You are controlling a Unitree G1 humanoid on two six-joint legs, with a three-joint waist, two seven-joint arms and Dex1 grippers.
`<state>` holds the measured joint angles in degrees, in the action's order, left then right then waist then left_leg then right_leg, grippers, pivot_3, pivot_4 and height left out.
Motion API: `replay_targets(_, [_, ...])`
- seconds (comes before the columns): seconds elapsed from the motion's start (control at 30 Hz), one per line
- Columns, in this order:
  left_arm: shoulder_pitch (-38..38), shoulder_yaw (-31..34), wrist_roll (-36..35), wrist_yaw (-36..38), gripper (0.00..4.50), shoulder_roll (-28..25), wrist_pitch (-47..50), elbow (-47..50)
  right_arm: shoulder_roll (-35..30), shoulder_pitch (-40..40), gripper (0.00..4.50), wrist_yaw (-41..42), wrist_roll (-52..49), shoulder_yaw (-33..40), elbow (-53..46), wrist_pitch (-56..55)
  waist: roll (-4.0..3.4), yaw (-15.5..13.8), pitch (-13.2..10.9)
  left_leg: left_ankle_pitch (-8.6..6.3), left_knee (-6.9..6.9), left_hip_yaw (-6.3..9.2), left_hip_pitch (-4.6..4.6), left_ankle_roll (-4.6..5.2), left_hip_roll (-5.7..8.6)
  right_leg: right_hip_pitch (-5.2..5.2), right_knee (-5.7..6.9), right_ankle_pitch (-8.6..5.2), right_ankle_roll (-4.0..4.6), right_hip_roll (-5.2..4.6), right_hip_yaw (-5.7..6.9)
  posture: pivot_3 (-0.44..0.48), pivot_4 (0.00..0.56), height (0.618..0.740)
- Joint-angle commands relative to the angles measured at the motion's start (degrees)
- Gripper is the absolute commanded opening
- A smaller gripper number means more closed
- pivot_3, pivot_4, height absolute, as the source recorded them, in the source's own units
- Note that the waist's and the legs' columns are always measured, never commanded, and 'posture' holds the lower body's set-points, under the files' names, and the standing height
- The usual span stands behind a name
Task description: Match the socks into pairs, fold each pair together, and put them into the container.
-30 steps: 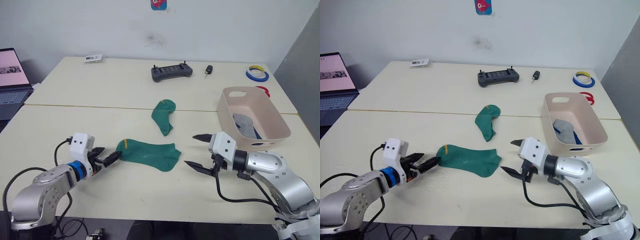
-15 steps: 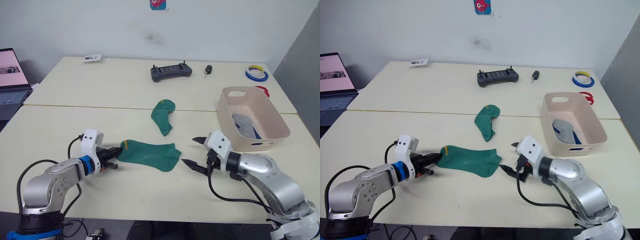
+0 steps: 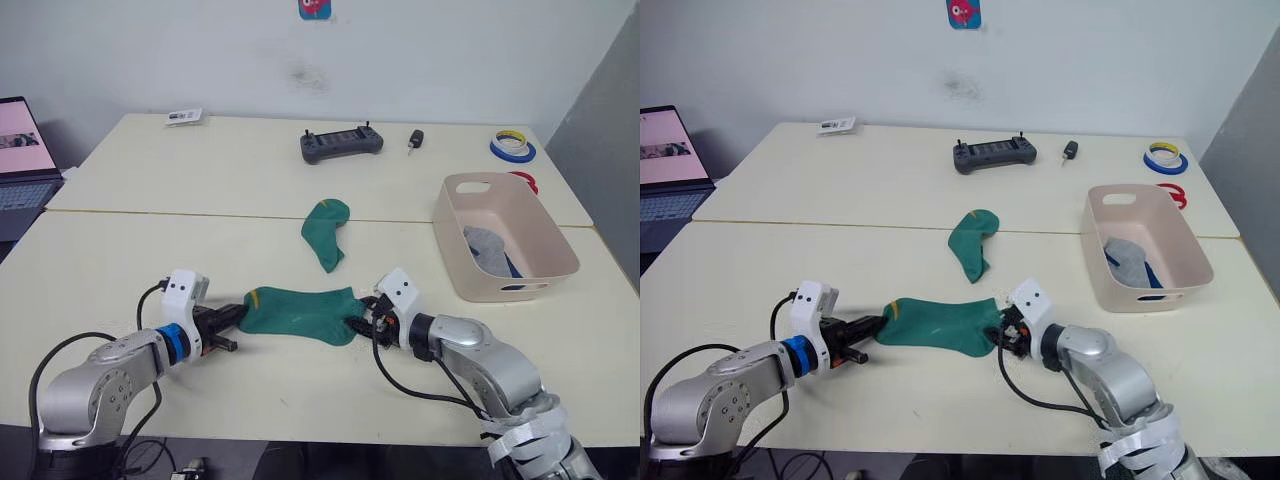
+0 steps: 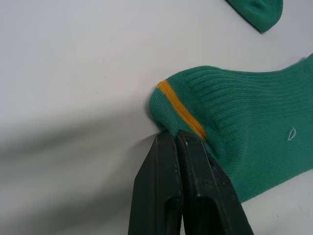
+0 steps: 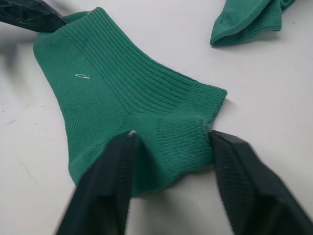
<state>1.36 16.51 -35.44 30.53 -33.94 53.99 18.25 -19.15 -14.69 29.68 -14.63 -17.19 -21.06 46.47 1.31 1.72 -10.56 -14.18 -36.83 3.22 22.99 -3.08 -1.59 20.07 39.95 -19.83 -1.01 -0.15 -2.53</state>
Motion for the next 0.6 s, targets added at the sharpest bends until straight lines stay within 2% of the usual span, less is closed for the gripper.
replay_targets(0.03, [-1.40,1.51,-0.58,-0.61,0.00,0.37,-1.10,2.48,-0.79,-0.68,1.03,1.52,0.01,-0.25,-1.09,-2.33,0.00,0.01,0.00,0.00,0.00,0.00,0.00,0.00,0.00,0.00,0.00,0.00,0.00,0.00,0.00,0.000,0.150,0.740])
replay_targets(0.13, [-3.40,2.47,-1.50,-0.82,0.00,0.78,-1.21,4.37,-2.68,-0.45,0.03,4.12,-0.37,-0.66,-2.42,-4.00,0.00,0.03,0.00,0.00,0.00,-0.01,0.00,0.00,0.00,0.00,-0.01,0.00,0.00,0.00,-0.01,0.000,0.150,0.740])
replay_targets(0.33, [-10.55,5.15,-8.44,0.69,0.00,0.57,2.22,11.97,-8.59,2.81,0.03,9.83,-3.18,-0.08,-9.73,-4.48,0.00,0.01,0.00,-0.01,0.02,0.01,0.01,0.01,-0.02,-0.01,-0.02,0.00,0.00,0.00,0.00,0.000,0.150,0.740])
replay_targets(0.5, [-18.01,3.63,-6.36,1.12,0.00,0.67,-1.46,15.52,-13.45,7.29,0.03,11.17,-4.21,1.23,-14.09,-3.79,0.01,-0.03,0.00,-0.01,0.01,-0.01,-0.01,0.01,0.00,-0.03,-0.06,-0.01,-0.01,-0.01,-0.03,0.000,0.150,0.740])
replay_targets(0.6, [-19.39,1.92,-4.39,0.28,0.00,1.30,-4.14,15.73,-15.28,8.46,0.03,10.88,-2.70,0.39,-14.81,-4.71,0.00,-0.05,0.00,-0.01,0.03,0.00,-0.03,0.01,-0.01,-0.04,-0.05,-0.01,0.00,0.00,-0.02,0.000,0.150,0.740])
